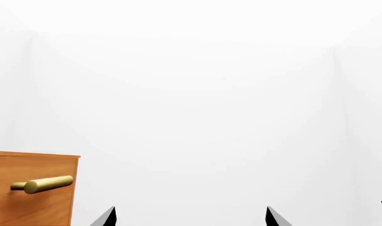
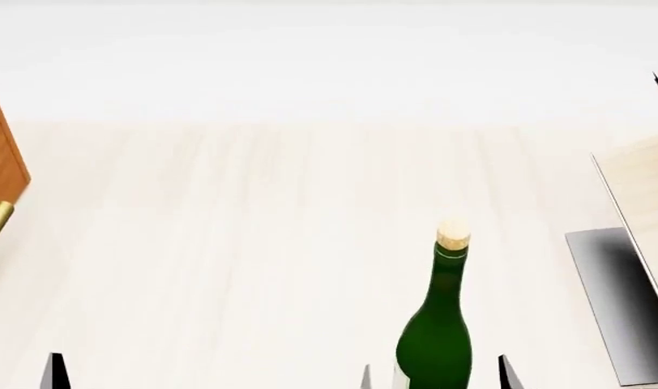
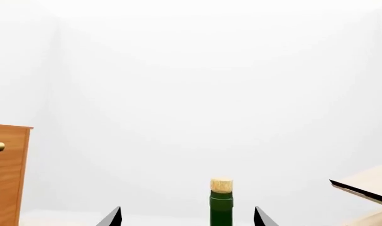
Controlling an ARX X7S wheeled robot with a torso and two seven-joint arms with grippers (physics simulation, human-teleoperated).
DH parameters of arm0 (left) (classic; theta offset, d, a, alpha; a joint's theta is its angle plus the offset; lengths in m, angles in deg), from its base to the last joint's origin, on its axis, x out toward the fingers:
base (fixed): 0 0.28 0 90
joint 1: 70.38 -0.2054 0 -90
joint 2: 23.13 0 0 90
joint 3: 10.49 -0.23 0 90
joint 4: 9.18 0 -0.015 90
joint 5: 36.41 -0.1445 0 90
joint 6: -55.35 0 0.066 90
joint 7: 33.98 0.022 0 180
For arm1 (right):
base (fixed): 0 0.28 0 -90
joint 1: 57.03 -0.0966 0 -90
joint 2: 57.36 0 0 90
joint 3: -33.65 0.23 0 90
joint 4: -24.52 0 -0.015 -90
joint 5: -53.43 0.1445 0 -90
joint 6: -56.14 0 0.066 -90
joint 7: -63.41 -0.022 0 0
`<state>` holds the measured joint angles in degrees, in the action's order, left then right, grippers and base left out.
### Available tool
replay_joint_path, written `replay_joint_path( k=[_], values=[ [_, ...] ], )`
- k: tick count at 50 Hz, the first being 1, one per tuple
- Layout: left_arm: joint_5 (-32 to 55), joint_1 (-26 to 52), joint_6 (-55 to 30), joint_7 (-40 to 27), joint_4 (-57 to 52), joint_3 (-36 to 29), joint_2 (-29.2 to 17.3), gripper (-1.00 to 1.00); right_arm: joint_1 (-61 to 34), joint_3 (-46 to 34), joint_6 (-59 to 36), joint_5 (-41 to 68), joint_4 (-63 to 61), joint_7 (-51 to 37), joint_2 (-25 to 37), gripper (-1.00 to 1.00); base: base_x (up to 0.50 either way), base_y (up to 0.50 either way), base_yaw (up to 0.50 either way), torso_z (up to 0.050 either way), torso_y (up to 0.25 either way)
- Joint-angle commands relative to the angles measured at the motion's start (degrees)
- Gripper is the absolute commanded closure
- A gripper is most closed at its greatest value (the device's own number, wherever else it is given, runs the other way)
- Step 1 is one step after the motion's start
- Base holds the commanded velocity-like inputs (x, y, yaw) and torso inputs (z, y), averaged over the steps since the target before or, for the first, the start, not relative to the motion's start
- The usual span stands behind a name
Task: Put the wine bottle on the wine rack.
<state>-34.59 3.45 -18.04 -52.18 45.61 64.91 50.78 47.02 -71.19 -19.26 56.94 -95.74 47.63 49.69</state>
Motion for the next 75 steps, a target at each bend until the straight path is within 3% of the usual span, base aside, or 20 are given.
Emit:
replay_joint_path(
  k=[1, 75],
  values=[
    [-0.04, 0.02, 0.14, -0.31, 0.12, -0.29, -0.25, -1.00, -0.30, -0.56, -0.72, 0.13, 0.46, 0.04, 0.30, -1.00, 0.00, 0.00, 0.00, 0.000, 0.000],
    [-0.16, 0.53, 0.26, -2.13, 0.32, -1.91, -1.76, -1.00, -0.69, -2.18, -0.53, 1.11, 0.44, -1.30, 2.10, -1.00, 0.00, -0.13, 0.00, 0.000, 0.000]
  ],
)
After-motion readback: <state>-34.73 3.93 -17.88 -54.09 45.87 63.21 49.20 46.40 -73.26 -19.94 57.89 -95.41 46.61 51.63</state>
